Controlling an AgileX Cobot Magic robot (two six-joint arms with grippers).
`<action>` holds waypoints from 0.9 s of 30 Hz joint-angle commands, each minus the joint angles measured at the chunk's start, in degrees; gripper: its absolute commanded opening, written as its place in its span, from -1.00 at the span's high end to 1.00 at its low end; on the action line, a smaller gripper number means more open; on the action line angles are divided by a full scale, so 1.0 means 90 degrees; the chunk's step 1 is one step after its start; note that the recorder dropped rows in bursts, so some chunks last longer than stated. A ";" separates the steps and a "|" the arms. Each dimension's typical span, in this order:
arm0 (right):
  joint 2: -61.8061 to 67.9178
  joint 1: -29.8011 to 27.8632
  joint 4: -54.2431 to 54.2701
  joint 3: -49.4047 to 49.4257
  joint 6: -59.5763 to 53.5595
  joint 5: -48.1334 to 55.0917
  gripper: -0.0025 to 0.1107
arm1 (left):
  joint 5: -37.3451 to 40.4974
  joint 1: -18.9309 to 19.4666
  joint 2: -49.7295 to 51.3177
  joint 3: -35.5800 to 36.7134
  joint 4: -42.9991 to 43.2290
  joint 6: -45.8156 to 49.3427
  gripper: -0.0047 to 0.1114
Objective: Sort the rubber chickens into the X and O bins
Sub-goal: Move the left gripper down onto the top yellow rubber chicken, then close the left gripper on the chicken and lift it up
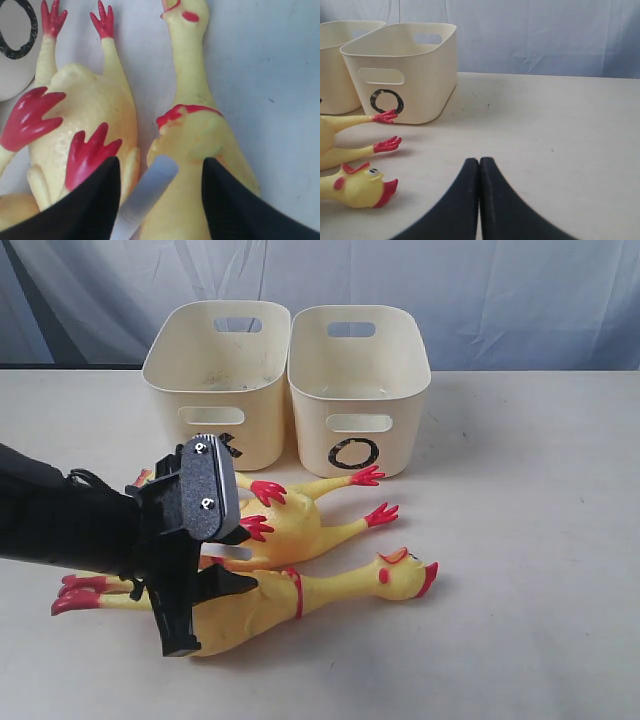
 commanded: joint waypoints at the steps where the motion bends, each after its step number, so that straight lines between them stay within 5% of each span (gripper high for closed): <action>1: -0.0037 0.0022 0.0011 0.0033 -0.0012 -0.0044 0.96 | -0.0073 -0.0036 0.0065 -0.0017 -0.0004 0.0194 0.14; 12: -0.0037 0.0022 0.0011 0.0033 -0.0012 -0.0044 0.96 | -0.0239 -0.0036 0.0071 -0.0017 -0.0004 0.0194 0.90; 27: -0.0037 0.0022 0.0011 0.0033 -0.0012 -0.0044 0.96 | -0.0495 -0.0036 -0.0168 -0.0037 0.0079 0.0194 0.92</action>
